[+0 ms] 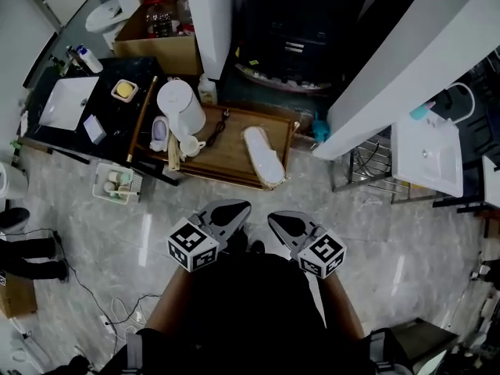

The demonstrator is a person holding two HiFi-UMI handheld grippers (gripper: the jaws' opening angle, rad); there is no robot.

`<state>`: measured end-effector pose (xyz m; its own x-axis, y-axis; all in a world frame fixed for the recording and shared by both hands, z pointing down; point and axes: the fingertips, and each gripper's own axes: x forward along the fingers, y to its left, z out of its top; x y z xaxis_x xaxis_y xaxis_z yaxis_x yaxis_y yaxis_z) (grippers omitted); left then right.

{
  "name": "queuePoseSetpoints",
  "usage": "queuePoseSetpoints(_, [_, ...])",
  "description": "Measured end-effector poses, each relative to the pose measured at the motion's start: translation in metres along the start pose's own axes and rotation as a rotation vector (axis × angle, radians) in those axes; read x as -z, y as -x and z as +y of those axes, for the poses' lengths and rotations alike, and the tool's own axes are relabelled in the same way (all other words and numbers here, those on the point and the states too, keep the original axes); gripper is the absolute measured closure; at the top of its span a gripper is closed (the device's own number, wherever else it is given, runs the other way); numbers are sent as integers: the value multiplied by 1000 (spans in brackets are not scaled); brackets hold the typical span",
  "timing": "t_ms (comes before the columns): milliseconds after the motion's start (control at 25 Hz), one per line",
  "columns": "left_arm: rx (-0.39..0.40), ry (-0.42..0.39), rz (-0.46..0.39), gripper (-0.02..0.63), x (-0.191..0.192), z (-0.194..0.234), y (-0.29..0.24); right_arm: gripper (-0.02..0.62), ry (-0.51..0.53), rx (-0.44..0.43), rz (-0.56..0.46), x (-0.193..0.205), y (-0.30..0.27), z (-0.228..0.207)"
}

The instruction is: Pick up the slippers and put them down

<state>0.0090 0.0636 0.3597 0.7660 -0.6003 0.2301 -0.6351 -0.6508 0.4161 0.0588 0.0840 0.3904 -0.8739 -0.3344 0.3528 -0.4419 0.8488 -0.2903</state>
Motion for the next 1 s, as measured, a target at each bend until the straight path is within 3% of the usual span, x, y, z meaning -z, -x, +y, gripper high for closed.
queuePoseSetpoints(480, [138, -7, 98, 592, -9, 60, -32, 586, -22, 122, -2, -24, -48, -45])
queuePoseSetpoints(720, [135, 24, 121, 592, -12, 81, -43, 586, -45, 129, 11, -27, -59, -69])
queuePoseSetpoints(1000, [87, 49, 128, 592, -13, 102, -65, 586, -49, 70, 47, -26, -70, -92])
